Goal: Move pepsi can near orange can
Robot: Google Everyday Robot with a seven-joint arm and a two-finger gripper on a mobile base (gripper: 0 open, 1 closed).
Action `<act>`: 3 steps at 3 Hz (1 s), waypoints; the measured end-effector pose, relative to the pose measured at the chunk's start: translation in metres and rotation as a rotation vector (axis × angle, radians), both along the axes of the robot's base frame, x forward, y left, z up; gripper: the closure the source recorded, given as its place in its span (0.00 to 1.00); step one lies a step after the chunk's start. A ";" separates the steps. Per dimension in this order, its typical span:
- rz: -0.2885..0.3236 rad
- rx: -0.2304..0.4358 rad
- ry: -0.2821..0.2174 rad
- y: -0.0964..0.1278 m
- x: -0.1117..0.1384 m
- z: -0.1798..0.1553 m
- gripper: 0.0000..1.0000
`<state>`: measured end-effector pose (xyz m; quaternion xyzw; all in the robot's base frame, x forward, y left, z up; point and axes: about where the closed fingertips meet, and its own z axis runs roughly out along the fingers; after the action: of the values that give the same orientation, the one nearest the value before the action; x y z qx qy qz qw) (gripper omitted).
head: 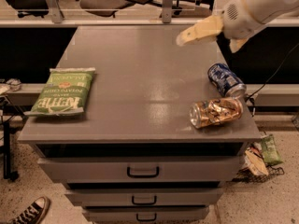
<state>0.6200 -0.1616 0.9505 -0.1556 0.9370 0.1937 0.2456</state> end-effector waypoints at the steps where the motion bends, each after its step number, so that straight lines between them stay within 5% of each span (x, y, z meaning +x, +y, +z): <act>1: -0.020 0.090 -0.112 -0.055 0.010 0.040 0.00; 3: -0.033 0.217 -0.316 -0.118 -0.011 0.112 0.00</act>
Offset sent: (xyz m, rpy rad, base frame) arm -0.0173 -0.1646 0.1490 0.2356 -0.3926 -0.0363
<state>0.6094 -0.2799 1.0622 -0.1411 0.8628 0.2626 0.4083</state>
